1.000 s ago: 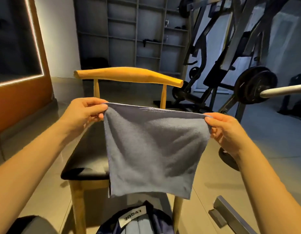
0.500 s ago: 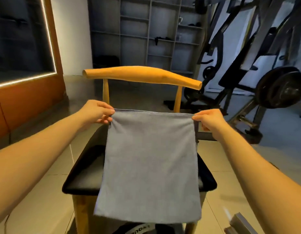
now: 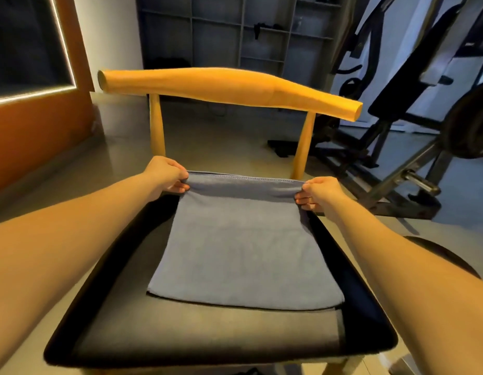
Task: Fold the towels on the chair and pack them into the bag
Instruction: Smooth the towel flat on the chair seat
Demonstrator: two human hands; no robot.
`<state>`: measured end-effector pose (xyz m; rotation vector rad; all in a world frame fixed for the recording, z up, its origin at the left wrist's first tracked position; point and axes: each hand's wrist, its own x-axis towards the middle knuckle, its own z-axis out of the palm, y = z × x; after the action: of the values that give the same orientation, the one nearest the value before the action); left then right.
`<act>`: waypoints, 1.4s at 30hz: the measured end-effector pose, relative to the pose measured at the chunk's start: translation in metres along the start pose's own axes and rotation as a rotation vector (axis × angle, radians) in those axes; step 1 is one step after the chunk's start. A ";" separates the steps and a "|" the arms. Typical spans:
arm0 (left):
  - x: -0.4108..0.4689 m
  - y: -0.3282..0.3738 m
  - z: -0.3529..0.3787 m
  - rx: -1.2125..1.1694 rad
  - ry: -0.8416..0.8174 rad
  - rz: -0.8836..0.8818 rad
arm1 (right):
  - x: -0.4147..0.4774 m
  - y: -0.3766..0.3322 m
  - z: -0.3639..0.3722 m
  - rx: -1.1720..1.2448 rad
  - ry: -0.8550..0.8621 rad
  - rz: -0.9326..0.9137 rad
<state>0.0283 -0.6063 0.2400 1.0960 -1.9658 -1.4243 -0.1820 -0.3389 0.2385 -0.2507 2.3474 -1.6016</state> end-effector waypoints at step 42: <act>-0.204 -0.074 -0.056 0.465 0.035 0.576 | -0.175 0.091 -0.079 0.123 -0.150 -0.246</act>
<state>0.2108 -0.4804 0.2060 0.6231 -2.3893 -0.6618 -0.0410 -0.1830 0.2046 -0.6308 2.1640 -1.7613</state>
